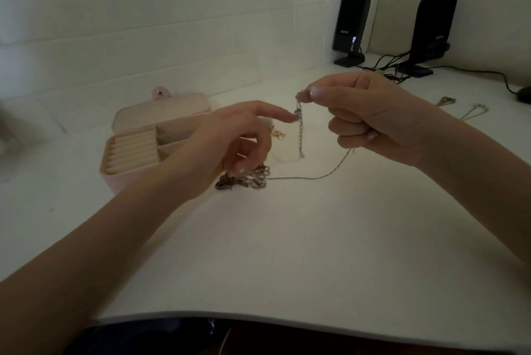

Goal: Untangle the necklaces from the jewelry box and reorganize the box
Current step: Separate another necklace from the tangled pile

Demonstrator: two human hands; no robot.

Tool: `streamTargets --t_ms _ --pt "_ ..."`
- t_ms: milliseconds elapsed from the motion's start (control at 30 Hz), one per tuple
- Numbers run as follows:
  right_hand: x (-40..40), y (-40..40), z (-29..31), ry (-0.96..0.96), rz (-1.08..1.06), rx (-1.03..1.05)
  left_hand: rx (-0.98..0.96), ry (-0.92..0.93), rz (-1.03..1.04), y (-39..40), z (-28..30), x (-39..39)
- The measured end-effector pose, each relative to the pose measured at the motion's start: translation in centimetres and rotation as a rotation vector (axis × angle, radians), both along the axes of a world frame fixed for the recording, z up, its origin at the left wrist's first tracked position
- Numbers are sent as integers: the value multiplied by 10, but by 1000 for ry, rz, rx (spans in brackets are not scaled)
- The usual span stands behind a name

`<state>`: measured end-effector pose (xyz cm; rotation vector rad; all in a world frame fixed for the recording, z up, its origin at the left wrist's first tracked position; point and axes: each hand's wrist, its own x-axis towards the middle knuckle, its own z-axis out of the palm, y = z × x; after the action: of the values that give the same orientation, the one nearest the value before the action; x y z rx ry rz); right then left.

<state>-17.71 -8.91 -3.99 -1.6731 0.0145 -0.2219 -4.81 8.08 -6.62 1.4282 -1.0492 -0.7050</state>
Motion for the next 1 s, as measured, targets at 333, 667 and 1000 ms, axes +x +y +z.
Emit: streamTargets --t_ms 333,667,1000 --pt "-1 3 0 10 -9 -64 -29 -37 33 -4 -4 -10" --pt "2 2 -3 51 -65 -77 -85 -64 99 -3 -2 -10" --pt "2 9 -5 118 15 -52 -89 -109 83 -5 -6 -8"
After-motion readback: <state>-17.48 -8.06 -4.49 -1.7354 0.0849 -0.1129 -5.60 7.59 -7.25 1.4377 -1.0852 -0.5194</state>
